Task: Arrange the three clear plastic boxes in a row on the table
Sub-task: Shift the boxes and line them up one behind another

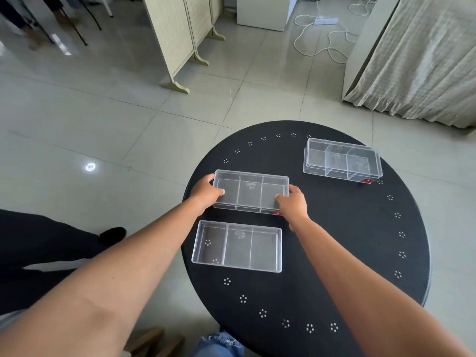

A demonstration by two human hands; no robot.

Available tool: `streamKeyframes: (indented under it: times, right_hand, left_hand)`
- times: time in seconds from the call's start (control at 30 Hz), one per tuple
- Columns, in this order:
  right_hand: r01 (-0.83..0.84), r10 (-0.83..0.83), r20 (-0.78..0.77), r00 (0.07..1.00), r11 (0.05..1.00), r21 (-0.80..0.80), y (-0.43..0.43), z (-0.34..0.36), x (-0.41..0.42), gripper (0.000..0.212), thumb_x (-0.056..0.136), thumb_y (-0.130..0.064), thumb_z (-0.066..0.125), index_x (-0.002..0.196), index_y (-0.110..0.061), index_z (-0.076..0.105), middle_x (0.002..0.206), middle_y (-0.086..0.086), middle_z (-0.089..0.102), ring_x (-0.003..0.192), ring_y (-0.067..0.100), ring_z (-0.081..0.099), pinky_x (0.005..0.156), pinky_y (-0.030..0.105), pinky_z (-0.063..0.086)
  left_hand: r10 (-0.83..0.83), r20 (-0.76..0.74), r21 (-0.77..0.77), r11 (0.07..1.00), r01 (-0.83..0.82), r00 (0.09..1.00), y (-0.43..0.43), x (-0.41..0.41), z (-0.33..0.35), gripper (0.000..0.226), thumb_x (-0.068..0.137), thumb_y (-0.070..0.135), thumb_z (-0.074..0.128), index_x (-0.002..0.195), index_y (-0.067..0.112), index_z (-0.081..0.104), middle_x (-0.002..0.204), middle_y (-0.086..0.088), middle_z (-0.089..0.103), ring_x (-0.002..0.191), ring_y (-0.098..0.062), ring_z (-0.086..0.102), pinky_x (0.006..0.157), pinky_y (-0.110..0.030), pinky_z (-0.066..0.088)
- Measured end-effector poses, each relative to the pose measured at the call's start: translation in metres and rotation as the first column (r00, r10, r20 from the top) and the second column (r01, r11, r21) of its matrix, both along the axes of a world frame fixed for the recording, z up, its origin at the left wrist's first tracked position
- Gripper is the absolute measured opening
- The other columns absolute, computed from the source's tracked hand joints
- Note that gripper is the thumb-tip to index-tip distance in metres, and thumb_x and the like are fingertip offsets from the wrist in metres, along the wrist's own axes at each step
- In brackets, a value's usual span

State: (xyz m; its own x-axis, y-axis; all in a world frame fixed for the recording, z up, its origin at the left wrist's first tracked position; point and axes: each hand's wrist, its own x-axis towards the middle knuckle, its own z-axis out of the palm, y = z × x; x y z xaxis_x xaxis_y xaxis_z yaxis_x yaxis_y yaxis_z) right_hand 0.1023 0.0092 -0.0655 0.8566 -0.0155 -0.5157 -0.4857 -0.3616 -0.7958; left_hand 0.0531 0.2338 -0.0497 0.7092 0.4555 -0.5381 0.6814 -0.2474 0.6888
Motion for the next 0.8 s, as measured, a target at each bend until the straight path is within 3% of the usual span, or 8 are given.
streamKeyframes:
  times: [0.1,0.2,0.37,0.43,0.5,0.63,0.8]
  right_hand:
    - [-0.012,0.012,-0.002,1.0,1.0,-0.002,0.007,0.0,-0.002,0.044,0.089,-0.009,0.051,0.132,-0.017,0.054,0.1,-0.004,0.064,0.087,0.017,0.061,0.057,0.021,0.045]
    - [-0.016,0.016,0.0,1.0,1.0,-0.009,0.01,0.0,-0.004,0.043,0.089,-0.008,0.052,0.131,-0.017,0.054,0.097,-0.005,0.065,0.087,0.017,0.062,0.06,0.022,0.046]
    - [-0.014,0.014,-0.011,1.0,1.0,-0.023,0.013,-0.004,-0.004,0.044,0.086,-0.011,0.054,0.13,-0.017,0.055,0.102,-0.003,0.069,0.094,0.021,0.067,0.08,0.034,0.055]
    - [-0.024,0.024,-0.009,1.0,0.999,-0.03,0.011,-0.006,-0.002,0.048,0.086,-0.014,0.057,0.133,-0.015,0.054,0.106,-0.002,0.069,0.099,0.023,0.067,0.086,0.037,0.056]
    - [-0.011,0.01,-0.013,1.0,0.999,-0.046,0.007,-0.005,0.001,0.058,0.086,-0.02,0.059,0.142,-0.016,0.045,0.109,-0.002,0.063,0.101,0.021,0.064,0.085,0.035,0.052]
    - [0.08,-0.077,0.038,0.996,0.99,-0.118,-0.011,0.004,0.017,0.062,0.086,-0.028,0.059,0.145,-0.019,0.045,0.102,0.001,0.06,0.092,0.019,0.057,0.082,0.031,0.046]
    - [0.198,-0.167,0.147,0.975,0.952,-0.232,-0.051,0.025,0.05,0.042,0.09,-0.019,0.051,0.132,-0.017,0.059,0.106,0.001,0.069,0.099,0.027,0.065,0.079,0.031,0.049]
  left_hand:
    - [-0.001,0.0,-0.019,1.0,0.001,1.0,0.009,-0.004,0.0,0.069,0.082,0.016,0.068,0.146,0.025,0.043,0.133,-0.004,0.062,0.112,-0.024,0.063,0.095,-0.041,0.054]
    - [-0.002,-0.005,-0.024,1.0,0.002,1.0,0.016,-0.006,-0.001,0.068,0.08,0.018,0.069,0.144,0.027,0.045,0.128,-0.004,0.065,0.105,-0.024,0.066,0.091,-0.042,0.057]
    - [-0.033,-0.019,-0.004,0.999,0.033,0.999,0.02,-0.005,-0.003,0.071,0.082,0.019,0.069,0.146,0.025,0.041,0.135,-0.006,0.06,0.11,-0.025,0.063,0.09,-0.038,0.056]
    - [-0.039,-0.055,0.072,0.996,0.043,0.998,0.018,-0.001,-0.001,0.078,0.081,0.019,0.068,0.15,0.025,0.032,0.143,-0.008,0.05,0.118,-0.028,0.058,0.082,-0.033,0.051]
    - [-0.04,-0.072,0.207,0.977,0.054,0.997,0.014,0.004,0.007,0.081,0.08,0.021,0.062,0.152,0.029,0.026,0.146,-0.009,0.038,0.125,-0.03,0.051,0.084,-0.036,0.049]
    - [-0.156,0.094,0.378,0.919,0.11,0.983,0.0,0.031,0.024,0.064,0.083,0.02,0.056,0.145,0.025,0.041,0.144,-0.01,0.042,0.13,-0.029,0.045,0.104,-0.042,0.045]
    - [-0.288,0.186,0.296,0.928,0.226,0.939,-0.044,0.08,0.04,0.048,0.083,0.021,0.054,0.13,0.026,0.061,0.137,-0.006,0.057,0.114,-0.024,0.062,0.098,-0.035,0.049]
